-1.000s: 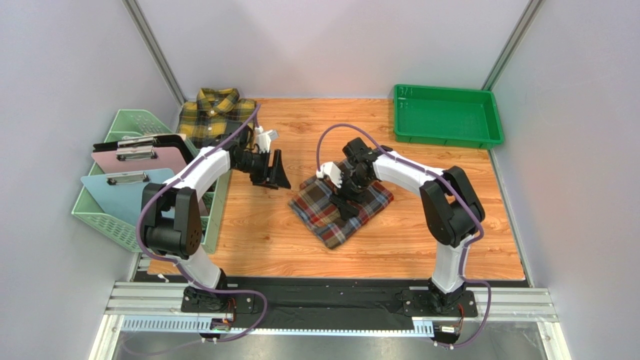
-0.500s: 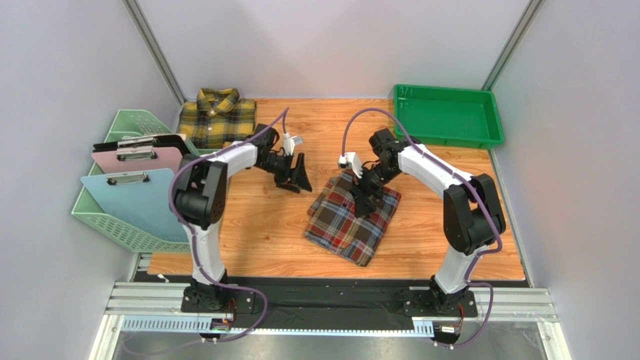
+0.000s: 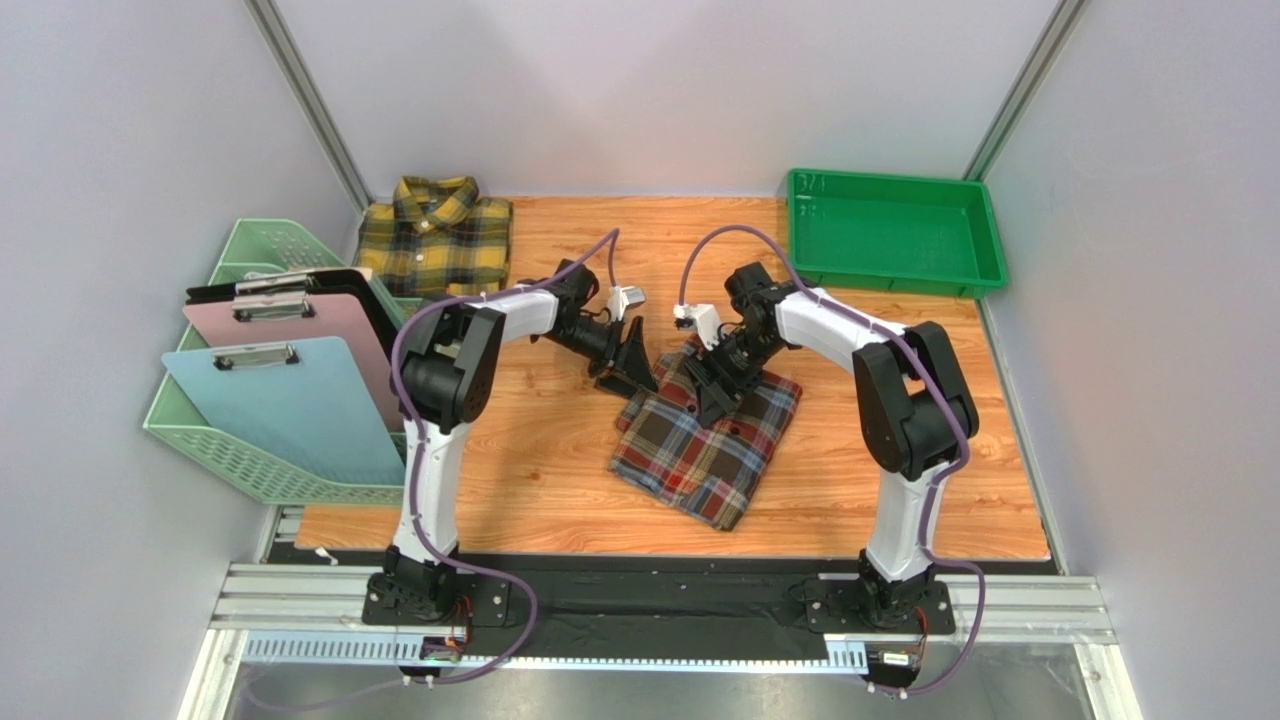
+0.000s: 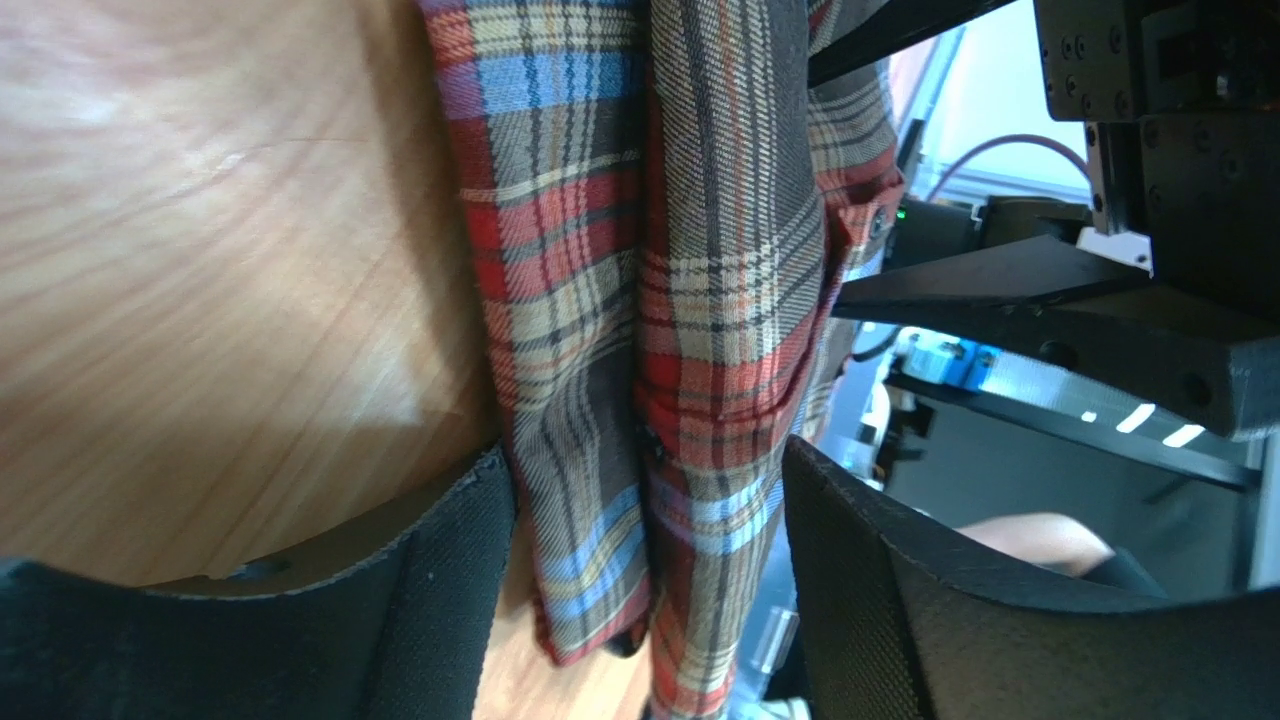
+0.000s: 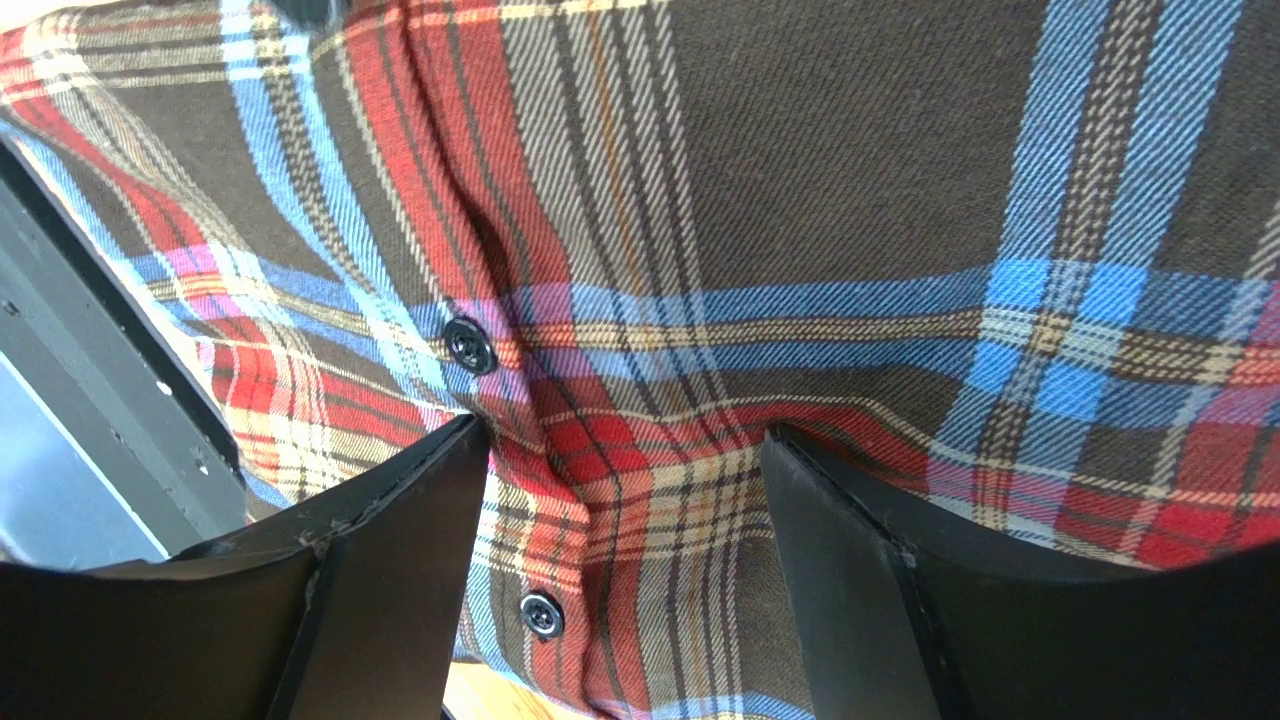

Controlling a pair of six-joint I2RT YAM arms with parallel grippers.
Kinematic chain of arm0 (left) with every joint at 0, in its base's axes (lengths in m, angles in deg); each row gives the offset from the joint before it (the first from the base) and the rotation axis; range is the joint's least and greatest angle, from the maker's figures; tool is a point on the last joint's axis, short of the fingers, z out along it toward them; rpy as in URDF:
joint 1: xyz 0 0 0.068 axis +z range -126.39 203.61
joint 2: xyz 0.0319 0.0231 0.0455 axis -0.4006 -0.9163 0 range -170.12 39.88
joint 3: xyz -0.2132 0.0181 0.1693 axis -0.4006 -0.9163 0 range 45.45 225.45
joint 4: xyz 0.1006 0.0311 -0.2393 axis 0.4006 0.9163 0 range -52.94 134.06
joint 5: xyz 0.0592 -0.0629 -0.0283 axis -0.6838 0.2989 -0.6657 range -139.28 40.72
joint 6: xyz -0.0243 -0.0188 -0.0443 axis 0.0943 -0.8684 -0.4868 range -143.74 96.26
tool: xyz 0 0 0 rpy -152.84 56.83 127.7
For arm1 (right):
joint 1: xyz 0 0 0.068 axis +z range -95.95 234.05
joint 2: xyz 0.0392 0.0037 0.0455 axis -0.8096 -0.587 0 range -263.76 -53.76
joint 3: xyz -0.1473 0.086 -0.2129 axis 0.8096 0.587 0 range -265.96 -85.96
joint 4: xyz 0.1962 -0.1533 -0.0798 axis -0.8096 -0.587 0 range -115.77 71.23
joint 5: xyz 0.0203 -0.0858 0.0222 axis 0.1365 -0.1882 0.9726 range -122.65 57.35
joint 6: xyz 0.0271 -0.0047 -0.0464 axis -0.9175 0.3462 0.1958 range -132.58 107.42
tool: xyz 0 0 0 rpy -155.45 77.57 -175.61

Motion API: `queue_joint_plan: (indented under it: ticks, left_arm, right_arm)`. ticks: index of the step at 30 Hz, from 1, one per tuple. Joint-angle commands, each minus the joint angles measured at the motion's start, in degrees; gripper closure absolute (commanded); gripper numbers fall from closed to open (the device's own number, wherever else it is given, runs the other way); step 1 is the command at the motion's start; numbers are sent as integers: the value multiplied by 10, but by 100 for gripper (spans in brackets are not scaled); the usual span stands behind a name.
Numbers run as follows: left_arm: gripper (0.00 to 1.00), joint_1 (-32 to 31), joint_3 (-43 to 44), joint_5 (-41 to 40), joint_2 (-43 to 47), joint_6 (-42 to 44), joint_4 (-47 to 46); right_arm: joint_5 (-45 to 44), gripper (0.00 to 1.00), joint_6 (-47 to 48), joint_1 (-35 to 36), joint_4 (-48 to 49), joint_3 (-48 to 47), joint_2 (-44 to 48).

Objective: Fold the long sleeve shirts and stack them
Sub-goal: Fold the shirt

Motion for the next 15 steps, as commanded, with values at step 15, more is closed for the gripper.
queue_joint_plan:
  ticks: [15]
  left_arm:
    - [48, -43, 24, 29, -27, -74, -101]
  right_arm:
    - [-40, 28, -48, 6, 33, -24, -28]
